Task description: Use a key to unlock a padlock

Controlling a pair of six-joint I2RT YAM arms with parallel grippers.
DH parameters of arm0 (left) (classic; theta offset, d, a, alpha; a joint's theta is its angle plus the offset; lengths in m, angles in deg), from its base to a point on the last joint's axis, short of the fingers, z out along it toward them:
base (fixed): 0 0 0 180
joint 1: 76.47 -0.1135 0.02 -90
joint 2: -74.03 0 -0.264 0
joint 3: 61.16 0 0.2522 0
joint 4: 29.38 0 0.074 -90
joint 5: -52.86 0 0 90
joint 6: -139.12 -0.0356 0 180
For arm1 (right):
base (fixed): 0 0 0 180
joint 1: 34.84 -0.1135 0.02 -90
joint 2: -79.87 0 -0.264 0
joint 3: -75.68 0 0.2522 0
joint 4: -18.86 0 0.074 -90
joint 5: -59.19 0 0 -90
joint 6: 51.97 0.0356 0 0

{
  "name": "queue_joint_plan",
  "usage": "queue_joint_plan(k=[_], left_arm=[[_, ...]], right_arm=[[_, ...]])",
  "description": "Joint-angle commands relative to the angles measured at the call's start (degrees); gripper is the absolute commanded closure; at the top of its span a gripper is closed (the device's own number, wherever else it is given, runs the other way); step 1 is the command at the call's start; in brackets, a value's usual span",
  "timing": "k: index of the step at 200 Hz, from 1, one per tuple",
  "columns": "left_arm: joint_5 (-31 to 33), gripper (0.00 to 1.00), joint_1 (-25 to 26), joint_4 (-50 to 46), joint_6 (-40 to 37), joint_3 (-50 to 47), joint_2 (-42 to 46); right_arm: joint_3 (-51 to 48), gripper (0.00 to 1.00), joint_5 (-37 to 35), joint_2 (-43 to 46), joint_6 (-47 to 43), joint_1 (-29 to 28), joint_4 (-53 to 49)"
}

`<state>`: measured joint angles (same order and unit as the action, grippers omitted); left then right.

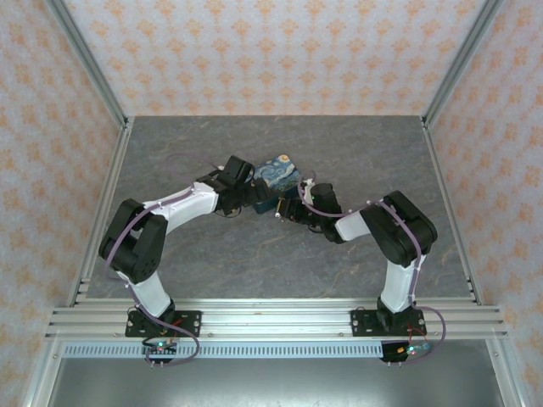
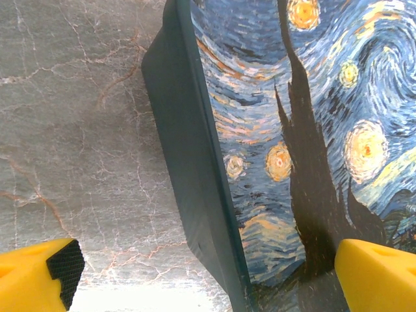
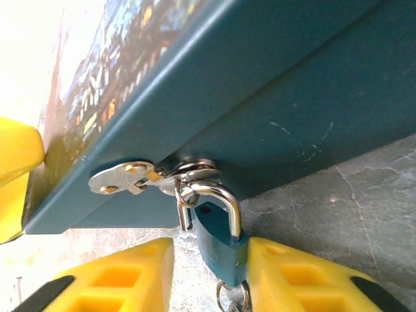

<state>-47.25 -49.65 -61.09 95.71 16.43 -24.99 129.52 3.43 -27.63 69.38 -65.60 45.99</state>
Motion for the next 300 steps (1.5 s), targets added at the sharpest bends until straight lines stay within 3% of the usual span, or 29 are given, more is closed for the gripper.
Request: queue_joint_plan(k=[1, 48, 75, 124, 144, 172, 261, 300], left_arm=[[0.35, 0.0, -0.67, -0.9, -0.36, 1.04, -0.91], [-0.1, 0.0, -0.71, -0.23, -0.1, -0.01, -0.73], [-0.52, 0.0, -0.66, 0.2, 0.02, -0.45, -0.57], [-1.03, 0.0, -0.65, 0.94, 0.24, -1.04, -0.3], [-1.57, 0.0, -0.66, 1.5, 0.56, -1.35, -0.38], [-1.95, 0.0, -0.64, 2.45, 0.87, -2.13, -0.19], [1.68, 0.0, -0.38, 1.13, -0.83, -3.45, 0.26], [6.05, 0.0, 0.9, -1.43, -2.61, -2.84, 0.39]], right_arm=[[1.31, 0.7, -1.39, -1.36, -2.13, -1.54, -3.6], [0.81, 0.72, -4.21, -1.4, -0.83, -1.76, -2.89], [0.06, 0.8, -6.07, -1.61, 0.9, -1.8, -0.85], [-0.3, 0.77, -7.15, -2.22, 2.79, -1.76, 1.04], [-0.32, 0.83, -7.52, -2.44, 3.2, -1.87, 1.12], [-1.28, 1.0, -8.47, -1.98, 3.93, -1.84, 1.69], [-5.68, 1.0, -11.15, 1.37, 7.61, -1.3, 3.41], [-5.97, 1.0, -10.92, 2.09, 9.17, -1.16, 3.5]])
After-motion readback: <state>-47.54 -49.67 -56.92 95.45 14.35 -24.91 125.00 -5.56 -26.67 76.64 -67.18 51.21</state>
